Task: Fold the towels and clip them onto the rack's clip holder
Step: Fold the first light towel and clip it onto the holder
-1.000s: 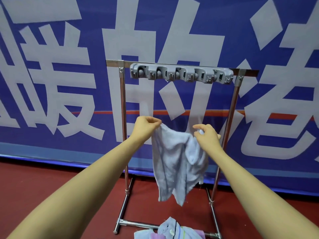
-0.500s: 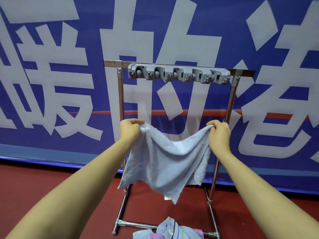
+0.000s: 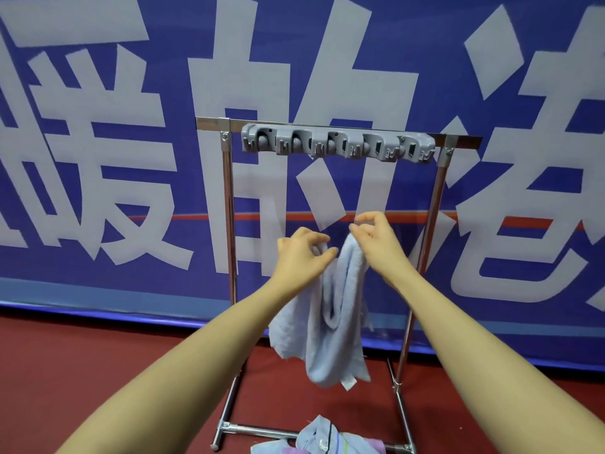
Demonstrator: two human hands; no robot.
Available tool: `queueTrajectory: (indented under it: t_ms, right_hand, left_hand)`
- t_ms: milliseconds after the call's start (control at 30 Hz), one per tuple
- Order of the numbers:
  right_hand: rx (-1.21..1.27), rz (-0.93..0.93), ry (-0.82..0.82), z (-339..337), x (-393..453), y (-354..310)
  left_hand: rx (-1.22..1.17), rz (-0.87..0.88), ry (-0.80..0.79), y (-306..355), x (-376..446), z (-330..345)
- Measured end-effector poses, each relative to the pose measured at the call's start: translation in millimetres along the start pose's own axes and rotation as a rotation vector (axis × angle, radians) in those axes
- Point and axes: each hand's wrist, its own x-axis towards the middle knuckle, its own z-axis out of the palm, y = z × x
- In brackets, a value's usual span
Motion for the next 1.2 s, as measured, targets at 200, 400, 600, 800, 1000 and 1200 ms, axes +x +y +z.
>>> queueTrajectory:
  t_ms: [200, 400, 600, 800, 1000, 1200]
  right_hand:
    - [0.092, -0.047, -0.166, 5, -1, -5]
    - [0.231, 0.029, -0.164, 0, -10, 14]
    - [0.036, -0.093, -0.201, 2, -16, 18]
    - [-0.15, -0.122, -0.164, 17, -9, 18]
    - [-0.022, -0.038, -0.07, 18, -5, 0]
    - [0.222, 0.319, 0.357, -4, 29, -7]
  left_hand:
    - [0.083, 0.053, -0.035, 13, 0, 13]
    - [0.045, -0.015, 0.049, 14, 8, 7]
    - [0.04, -0.045, 0.042, 15, 8, 0]
    - [-0.052, -0.096, 0.059, 14, 9, -10]
    - [-0.004, -0.033, 0.065, 4, 17, -27]
    - [-0.092, -0.168, 0.367, -26, 26, -62]
